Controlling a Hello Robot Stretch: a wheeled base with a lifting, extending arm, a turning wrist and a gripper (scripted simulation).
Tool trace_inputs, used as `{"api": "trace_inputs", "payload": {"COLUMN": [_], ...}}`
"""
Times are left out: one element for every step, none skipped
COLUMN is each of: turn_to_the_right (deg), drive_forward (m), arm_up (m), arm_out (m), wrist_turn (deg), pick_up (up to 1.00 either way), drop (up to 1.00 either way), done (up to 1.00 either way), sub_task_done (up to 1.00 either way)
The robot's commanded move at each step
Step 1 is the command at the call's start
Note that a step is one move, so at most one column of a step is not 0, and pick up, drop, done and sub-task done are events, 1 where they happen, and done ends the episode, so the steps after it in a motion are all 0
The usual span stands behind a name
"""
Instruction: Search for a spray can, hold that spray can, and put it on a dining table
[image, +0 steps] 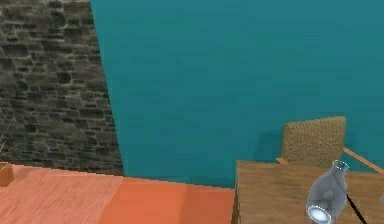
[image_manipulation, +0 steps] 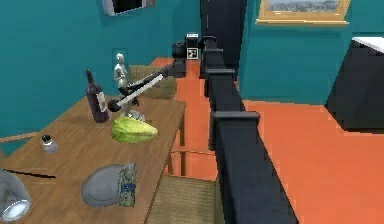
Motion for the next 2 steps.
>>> {"api": "trace_inputs", "payload": {"turn_to_the_right": [0.0, 0.0], "drive_forward": [0.00, 0.00], "arm_up": [0.00, 0.00], "arm_out": [-0.08, 0.00], "wrist_turn": [0.0, 0.0], "pick_up": [0.00, 0.00], "drop": [0.00, 0.00], "done": [0.00, 1.00], "sub_task_done": [0.00, 0.00]}}
